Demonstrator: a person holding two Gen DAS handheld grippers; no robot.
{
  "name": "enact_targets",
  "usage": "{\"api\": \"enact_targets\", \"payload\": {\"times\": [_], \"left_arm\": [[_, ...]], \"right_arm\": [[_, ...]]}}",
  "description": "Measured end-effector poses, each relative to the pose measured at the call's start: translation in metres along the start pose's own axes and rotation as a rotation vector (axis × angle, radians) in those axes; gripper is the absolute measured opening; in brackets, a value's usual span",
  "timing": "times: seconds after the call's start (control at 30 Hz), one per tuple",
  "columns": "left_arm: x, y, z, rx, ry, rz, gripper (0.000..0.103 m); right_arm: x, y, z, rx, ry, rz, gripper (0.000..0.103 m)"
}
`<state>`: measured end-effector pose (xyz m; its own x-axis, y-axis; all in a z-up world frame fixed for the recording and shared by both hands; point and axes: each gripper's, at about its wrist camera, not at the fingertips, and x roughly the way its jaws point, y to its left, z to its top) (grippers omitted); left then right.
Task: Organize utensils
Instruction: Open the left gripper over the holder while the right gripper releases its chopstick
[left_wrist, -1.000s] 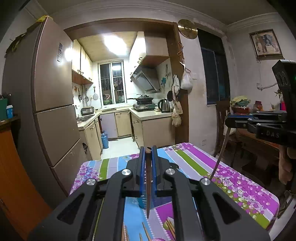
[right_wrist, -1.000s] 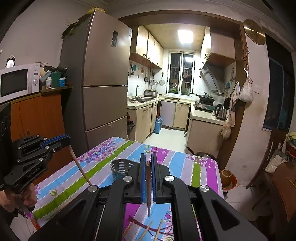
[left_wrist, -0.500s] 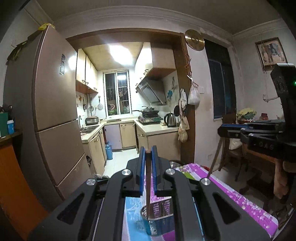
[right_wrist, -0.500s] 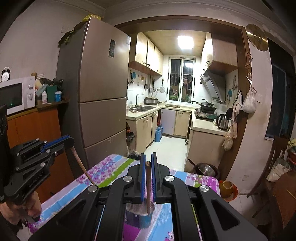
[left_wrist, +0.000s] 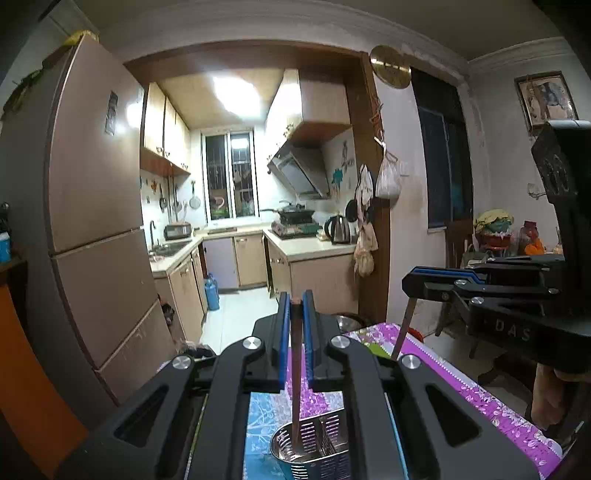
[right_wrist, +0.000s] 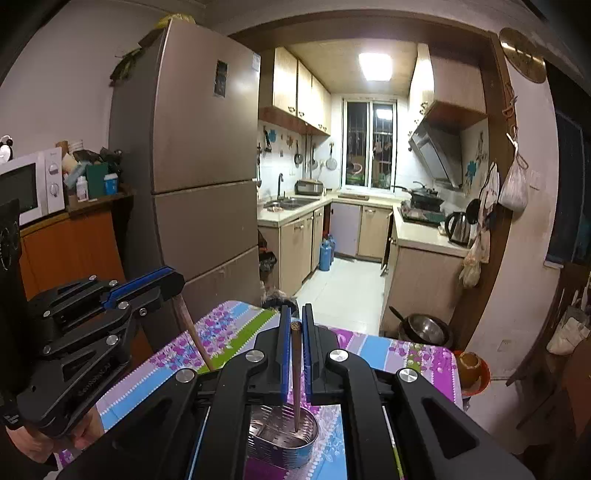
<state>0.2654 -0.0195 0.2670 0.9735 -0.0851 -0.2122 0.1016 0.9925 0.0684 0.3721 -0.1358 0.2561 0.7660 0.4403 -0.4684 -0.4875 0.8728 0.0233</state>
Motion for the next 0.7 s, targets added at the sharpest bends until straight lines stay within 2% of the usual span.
{"api": "enact_targets", "payload": {"times": [0.37, 0.4, 0.47, 0.53, 0.7], "left_arm": [[0.034, 0.004, -0.021, -0.012, 0.082, -0.008, 0.007], [0.035, 0.005, -0.022, -0.012, 0.086, -0.007, 0.01], [0.035, 0.006, -0.022, -0.01, 0.086, -0.002, 0.028], [0.034, 0.006, -0.022, -0.011, 0.081, 0.004, 0.036], [0.025, 0.009, -0.022, -0.008, 0.075, 0.008, 0.037]], "right_arm": [[0.042, -0.014, -0.02, 0.038, 0.073, 0.013, 0.007], [0.043, -0.015, -0.022, 0.04, 0.073, 0.012, 0.007], [0.044, -0.015, -0.025, 0.045, 0.073, 0.01, 0.007], [0.043, -0.017, -0.026, 0.048, 0.075, 0.008, 0.007], [0.033, -0.025, -0.028, 0.068, 0.053, 0.002, 0.007]]}}
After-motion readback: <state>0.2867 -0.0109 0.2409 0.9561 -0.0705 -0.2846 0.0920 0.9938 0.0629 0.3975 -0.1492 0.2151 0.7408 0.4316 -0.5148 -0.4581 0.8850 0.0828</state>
